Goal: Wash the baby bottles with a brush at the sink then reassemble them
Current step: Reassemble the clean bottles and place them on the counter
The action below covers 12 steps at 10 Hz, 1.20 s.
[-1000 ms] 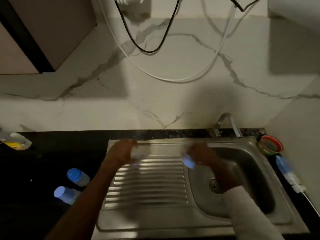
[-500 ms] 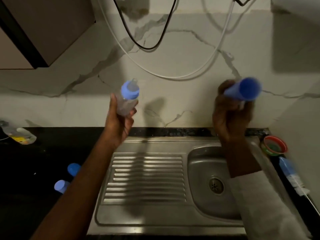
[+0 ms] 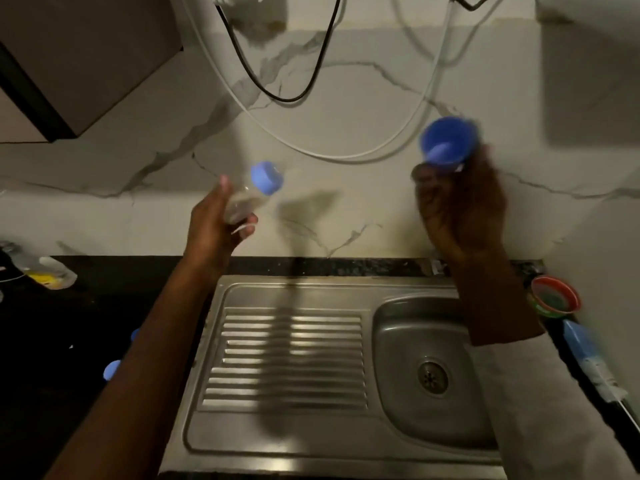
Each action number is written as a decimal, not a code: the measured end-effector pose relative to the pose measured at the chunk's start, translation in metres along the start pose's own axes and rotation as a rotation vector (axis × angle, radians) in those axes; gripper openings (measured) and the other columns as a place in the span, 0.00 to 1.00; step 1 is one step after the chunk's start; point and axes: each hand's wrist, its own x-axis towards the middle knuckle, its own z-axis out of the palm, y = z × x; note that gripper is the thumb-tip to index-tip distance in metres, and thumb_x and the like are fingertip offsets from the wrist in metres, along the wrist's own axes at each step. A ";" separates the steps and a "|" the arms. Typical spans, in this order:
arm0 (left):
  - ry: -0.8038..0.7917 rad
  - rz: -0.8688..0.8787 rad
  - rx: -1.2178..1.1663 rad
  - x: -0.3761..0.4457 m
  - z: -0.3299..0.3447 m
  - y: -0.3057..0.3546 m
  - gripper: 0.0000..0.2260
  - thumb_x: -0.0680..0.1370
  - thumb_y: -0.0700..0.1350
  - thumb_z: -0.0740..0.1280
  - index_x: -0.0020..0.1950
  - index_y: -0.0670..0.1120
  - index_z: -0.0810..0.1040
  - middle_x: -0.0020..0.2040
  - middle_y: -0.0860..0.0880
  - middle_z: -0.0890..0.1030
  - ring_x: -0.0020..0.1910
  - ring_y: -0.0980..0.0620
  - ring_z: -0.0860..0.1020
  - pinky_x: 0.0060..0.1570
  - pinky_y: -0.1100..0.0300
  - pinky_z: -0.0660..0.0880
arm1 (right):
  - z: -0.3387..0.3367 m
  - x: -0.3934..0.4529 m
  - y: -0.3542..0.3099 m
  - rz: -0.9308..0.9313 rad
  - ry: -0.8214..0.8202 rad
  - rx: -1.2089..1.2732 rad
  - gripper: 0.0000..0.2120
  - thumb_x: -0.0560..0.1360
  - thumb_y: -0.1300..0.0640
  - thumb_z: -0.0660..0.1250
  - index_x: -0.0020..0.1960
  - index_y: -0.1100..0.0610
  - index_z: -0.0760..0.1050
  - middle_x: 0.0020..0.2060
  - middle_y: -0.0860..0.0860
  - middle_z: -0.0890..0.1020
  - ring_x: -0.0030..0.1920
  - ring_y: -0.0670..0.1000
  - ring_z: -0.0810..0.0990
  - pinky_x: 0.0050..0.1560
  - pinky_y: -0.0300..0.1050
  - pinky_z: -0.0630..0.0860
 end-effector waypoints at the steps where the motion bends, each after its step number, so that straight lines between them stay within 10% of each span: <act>1: -0.103 -0.102 -0.315 -0.005 0.003 -0.016 0.25 0.81 0.66 0.59 0.60 0.47 0.80 0.46 0.46 0.80 0.35 0.57 0.77 0.28 0.70 0.74 | 0.003 -0.006 0.005 0.043 -0.161 0.505 0.21 0.74 0.66 0.73 0.64 0.68 0.71 0.54 0.67 0.79 0.46 0.62 0.83 0.49 0.52 0.83; 2: -0.064 -0.085 0.499 -0.023 -0.026 -0.087 0.21 0.74 0.61 0.73 0.59 0.48 0.79 0.49 0.46 0.83 0.41 0.55 0.81 0.36 0.62 0.80 | -0.064 -0.054 0.041 0.331 0.141 -0.578 0.14 0.73 0.55 0.75 0.55 0.59 0.81 0.47 0.58 0.84 0.45 0.55 0.85 0.46 0.50 0.82; 3: -0.218 -0.036 1.293 -0.050 -0.071 -0.161 0.26 0.63 0.64 0.80 0.52 0.54 0.76 0.45 0.56 0.81 0.43 0.61 0.79 0.44 0.58 0.77 | -0.144 -0.132 0.084 0.694 0.076 -1.531 0.08 0.74 0.56 0.76 0.46 0.61 0.84 0.41 0.56 0.85 0.40 0.51 0.84 0.42 0.50 0.83; 4: -0.093 -0.099 0.965 -0.079 -0.075 -0.190 0.28 0.60 0.67 0.80 0.51 0.54 0.77 0.46 0.57 0.84 0.45 0.59 0.82 0.44 0.59 0.79 | -0.169 -0.176 0.107 0.634 0.518 -1.245 0.08 0.76 0.63 0.73 0.54 0.57 0.83 0.50 0.60 0.85 0.43 0.50 0.86 0.39 0.45 0.83; 5: -0.066 -0.098 0.712 -0.087 -0.054 -0.185 0.24 0.65 0.57 0.82 0.55 0.51 0.79 0.51 0.55 0.83 0.50 0.55 0.82 0.46 0.57 0.82 | -0.159 -0.165 0.108 0.500 0.576 -1.087 0.12 0.77 0.61 0.73 0.60 0.57 0.81 0.52 0.55 0.85 0.51 0.54 0.86 0.47 0.49 0.84; 8: -0.273 -0.025 0.722 -0.082 -0.020 -0.175 0.22 0.70 0.53 0.79 0.63 0.54 0.80 0.56 0.60 0.83 0.56 0.59 0.81 0.53 0.66 0.78 | -0.141 -0.137 0.114 0.533 0.295 -1.048 0.16 0.76 0.60 0.75 0.62 0.57 0.79 0.55 0.55 0.83 0.51 0.59 0.85 0.52 0.55 0.83; 12: -0.253 -0.080 0.504 -0.079 -0.011 -0.176 0.18 0.73 0.44 0.77 0.63 0.46 0.82 0.55 0.49 0.85 0.53 0.45 0.84 0.46 0.53 0.84 | -0.129 -0.130 0.113 0.510 0.320 -1.074 0.17 0.75 0.59 0.75 0.63 0.59 0.79 0.52 0.57 0.85 0.46 0.60 0.86 0.50 0.58 0.84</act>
